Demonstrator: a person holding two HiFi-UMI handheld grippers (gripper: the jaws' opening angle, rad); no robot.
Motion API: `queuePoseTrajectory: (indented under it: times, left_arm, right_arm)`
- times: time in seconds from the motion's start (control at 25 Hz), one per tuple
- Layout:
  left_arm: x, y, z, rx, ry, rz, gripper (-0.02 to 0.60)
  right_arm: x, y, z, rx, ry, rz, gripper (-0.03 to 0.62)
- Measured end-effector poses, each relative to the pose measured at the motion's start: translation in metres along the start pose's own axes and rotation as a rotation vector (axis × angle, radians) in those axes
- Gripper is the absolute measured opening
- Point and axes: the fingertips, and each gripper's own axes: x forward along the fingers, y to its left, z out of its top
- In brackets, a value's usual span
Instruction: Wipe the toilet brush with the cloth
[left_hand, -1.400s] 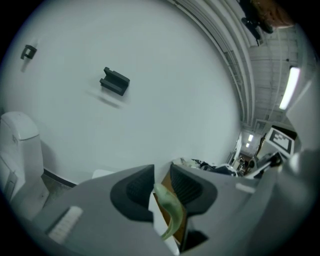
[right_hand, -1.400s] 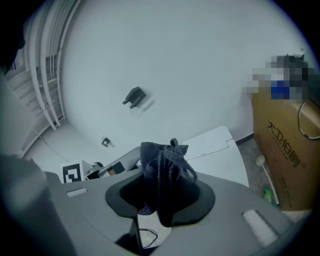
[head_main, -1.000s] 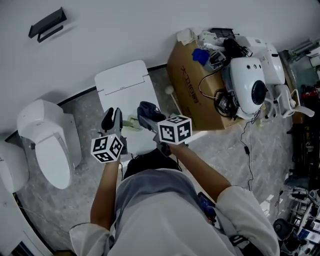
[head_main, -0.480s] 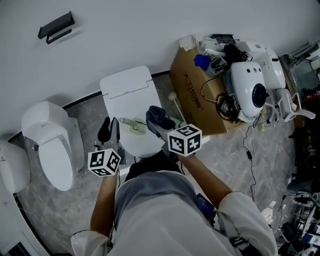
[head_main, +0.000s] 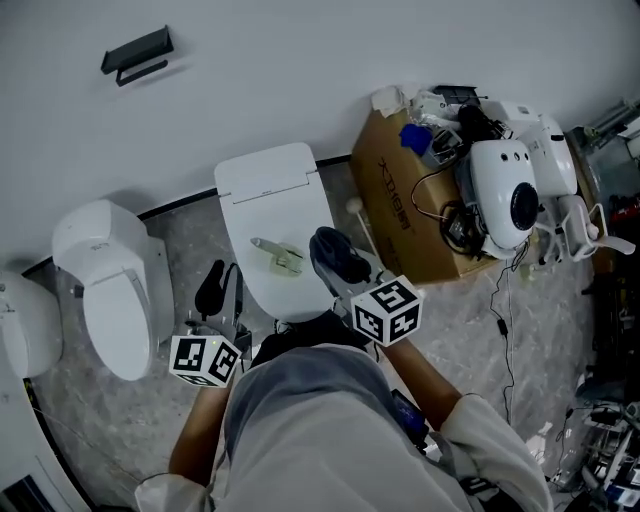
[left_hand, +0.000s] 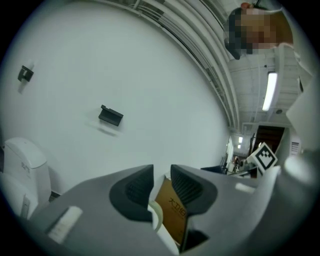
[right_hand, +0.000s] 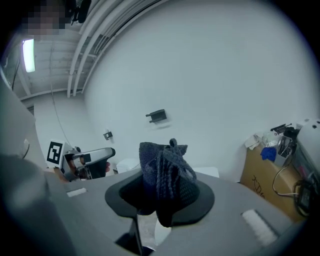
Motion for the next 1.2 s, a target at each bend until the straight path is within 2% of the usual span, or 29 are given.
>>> queuePoseTrajectory:
  times: [0.32, 0.56, 0.8, 1.04, 1.2]
  left_arm:
    - [-0.026, -0.008, 0.023, 0.097, -0.013, 0.027, 0.000]
    - [-0.036, -0.007, 0.027, 0.056, -0.014, 0.075, 0.000]
    - [-0.034, -0.006, 0.056, 0.107, -0.013, 0.129, 0.000]
    - [-0.046, 0.007, 0.070, 0.059, -0.073, 0.227, 0.000]
    - [-0.036, 0.000, 0.057, 0.080, -0.042, 0.211, 0.000]
  right_arm:
    - [-0.030, 0.006, 0.012, -0.091, -0.025, -0.070, 0.117]
    - [-0.046, 0.003, 0.022, -0.094, -0.079, -0.129, 0.117]
    - [-0.054, -0.002, 0.045, -0.108, -0.133, -0.155, 0.114]
    - [-0.058, -0.005, 0.059, -0.141, -0.140, -0.134, 0.112]
    - [-0.058, -0.005, 0.060, -0.169, -0.131, -0.113, 0.110]
